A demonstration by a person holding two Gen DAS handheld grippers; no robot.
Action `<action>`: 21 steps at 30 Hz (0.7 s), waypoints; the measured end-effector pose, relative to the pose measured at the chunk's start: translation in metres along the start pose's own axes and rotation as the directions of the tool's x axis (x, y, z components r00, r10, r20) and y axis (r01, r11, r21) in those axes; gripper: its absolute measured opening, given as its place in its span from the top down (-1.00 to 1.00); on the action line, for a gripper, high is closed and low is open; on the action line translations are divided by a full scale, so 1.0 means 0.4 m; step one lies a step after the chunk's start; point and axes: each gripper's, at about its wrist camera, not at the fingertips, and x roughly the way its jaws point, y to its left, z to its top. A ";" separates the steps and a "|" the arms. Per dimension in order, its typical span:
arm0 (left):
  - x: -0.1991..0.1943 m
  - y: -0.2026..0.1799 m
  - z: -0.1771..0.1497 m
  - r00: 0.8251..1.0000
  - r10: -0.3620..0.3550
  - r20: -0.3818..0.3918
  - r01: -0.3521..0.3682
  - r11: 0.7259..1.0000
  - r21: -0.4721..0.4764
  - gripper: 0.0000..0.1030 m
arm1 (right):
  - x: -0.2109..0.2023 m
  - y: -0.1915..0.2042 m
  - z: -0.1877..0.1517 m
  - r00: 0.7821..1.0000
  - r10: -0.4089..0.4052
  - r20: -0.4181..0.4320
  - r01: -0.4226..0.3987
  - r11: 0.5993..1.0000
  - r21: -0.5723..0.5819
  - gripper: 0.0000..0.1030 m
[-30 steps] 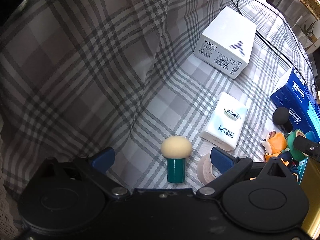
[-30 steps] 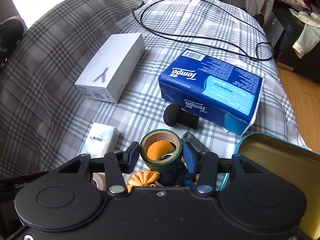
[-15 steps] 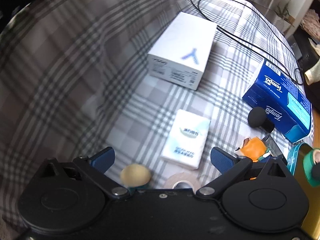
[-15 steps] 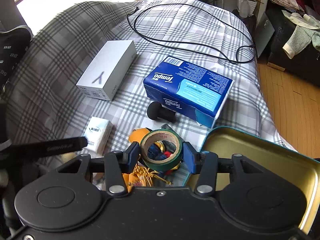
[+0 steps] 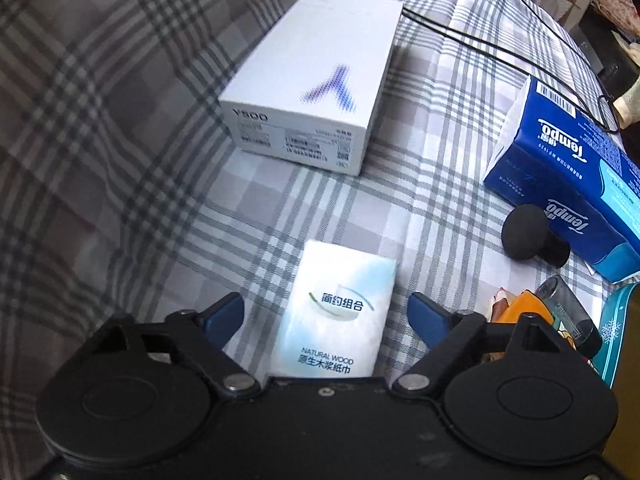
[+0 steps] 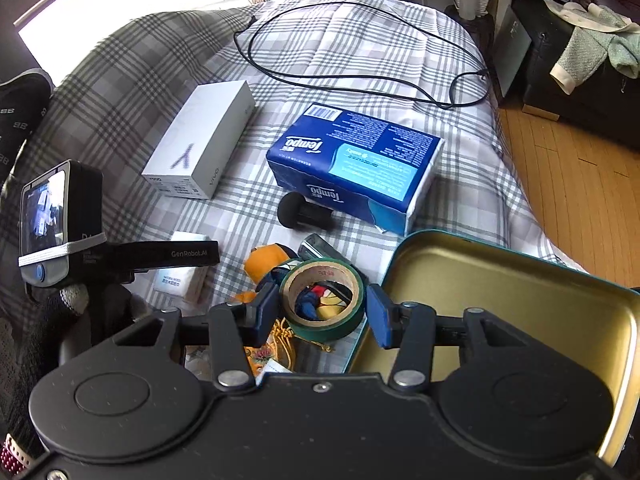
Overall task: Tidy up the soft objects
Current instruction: 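Grasp the white tissue pack with the left gripper while the right gripper lifts the tape, then carry tape and tissue pack into the tin tray and open both grippers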
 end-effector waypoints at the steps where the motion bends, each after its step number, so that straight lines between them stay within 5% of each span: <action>1: 0.010 0.002 0.001 1.000 -0.019 -0.016 0.019 1.000 -0.002 -0.32 | 0.001 -0.002 -0.003 1.000 -0.004 -0.003 0.004 1.000 0.005 0.06; 2: 0.019 0.005 0.000 0.999 -0.036 -0.031 0.035 0.999 -0.005 -0.11 | 0.002 -0.004 -0.006 1.000 -0.008 -0.005 0.008 1.000 0.010 0.06; 5: 0.008 0.004 -0.004 0.999 -0.036 -0.006 0.036 0.999 -0.003 0.00 | -0.003 -0.016 -0.016 1.000 -0.021 -0.003 0.021 0.999 0.026 0.06; 10: -0.045 0.006 -0.017 0.997 -0.082 0.002 0.082 0.996 -0.043 0.01 | -0.023 -0.055 -0.031 0.999 -0.034 0.009 0.033 0.996 0.088 0.06; 21: -0.257 -0.119 -0.100 0.980 -0.169 0.107 0.157 0.981 0.118 0.01 | -0.106 -0.193 -0.099 0.988 -0.146 0.047 0.128 0.953 0.274 0.06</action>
